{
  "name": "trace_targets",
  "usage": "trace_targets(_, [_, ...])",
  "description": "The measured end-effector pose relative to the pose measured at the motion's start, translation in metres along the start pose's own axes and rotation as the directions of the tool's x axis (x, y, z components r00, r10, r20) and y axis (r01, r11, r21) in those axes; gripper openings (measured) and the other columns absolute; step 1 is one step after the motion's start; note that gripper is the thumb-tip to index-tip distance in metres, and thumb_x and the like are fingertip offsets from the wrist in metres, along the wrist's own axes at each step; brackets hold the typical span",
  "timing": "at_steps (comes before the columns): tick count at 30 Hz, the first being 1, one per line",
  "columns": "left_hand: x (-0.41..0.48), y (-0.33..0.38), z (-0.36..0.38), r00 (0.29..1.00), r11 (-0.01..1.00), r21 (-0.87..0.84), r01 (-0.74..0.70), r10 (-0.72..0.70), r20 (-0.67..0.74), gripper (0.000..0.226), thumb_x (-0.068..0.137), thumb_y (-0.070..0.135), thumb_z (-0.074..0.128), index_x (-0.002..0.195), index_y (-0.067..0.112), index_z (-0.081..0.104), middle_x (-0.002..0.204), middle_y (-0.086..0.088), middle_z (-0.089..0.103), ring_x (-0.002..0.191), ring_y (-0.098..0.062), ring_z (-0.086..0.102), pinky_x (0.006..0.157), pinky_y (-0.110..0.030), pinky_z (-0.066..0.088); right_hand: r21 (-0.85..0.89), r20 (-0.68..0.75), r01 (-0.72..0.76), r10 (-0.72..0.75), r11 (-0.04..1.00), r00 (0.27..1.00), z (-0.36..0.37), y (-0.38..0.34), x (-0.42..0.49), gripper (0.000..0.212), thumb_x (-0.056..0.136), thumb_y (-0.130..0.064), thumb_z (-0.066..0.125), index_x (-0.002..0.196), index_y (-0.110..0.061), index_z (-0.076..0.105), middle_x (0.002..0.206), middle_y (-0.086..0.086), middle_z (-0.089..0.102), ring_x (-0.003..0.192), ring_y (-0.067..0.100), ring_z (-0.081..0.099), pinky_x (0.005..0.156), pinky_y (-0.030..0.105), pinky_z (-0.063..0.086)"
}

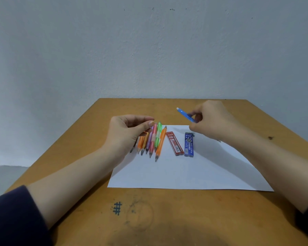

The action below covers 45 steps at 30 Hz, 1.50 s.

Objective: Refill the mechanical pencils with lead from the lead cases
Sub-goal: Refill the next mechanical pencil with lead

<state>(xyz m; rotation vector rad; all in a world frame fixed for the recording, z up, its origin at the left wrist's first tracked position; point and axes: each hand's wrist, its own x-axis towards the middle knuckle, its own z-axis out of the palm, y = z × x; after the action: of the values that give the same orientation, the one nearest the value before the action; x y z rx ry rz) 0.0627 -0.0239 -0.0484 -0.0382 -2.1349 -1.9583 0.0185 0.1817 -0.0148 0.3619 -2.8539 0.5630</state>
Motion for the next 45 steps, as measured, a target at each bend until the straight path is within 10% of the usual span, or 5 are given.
trace_targets(9, [0.001, 0.001, 0.000, 0.999, 0.998, 0.052, -0.038, 0.038, 0.001, 0.009, 0.081, 0.012, 0.070, 0.081, 0.021, 0.072, 0.069, 0.004, 0.073, 0.061, -0.003, 0.066, 0.051, -0.013, 0.049, -0.087, -0.071, 0.270, -0.277, 0.959, 0.958, 0.011, -0.005, -0.002, 0.037, 0.086, -0.014, 0.061, 0.121, -0.022, 0.065, 0.100, 0.003, 0.062, 0.086, 0.013, 0.049, 0.073, 0.031, 0.046])
trace_targets(45, [0.003, -0.005, -0.005, 0.958, 0.928, 0.241, -0.285, 0.274, 0.080, 0.015, 0.078, 0.013, 0.074, 0.077, 0.027, 0.069, 0.077, 0.010, 0.071, 0.078, -0.002, 0.068, 0.063, -0.013, 0.053, -0.185, -0.258, 0.569, -0.598, 0.801, 0.759, 0.026, 0.002, -0.002, 0.028, 0.076, -0.006, 0.063, 0.101, -0.012, 0.075, 0.076, 0.008, 0.062, 0.068, 0.027, 0.056, 0.055, 0.038, 0.048])
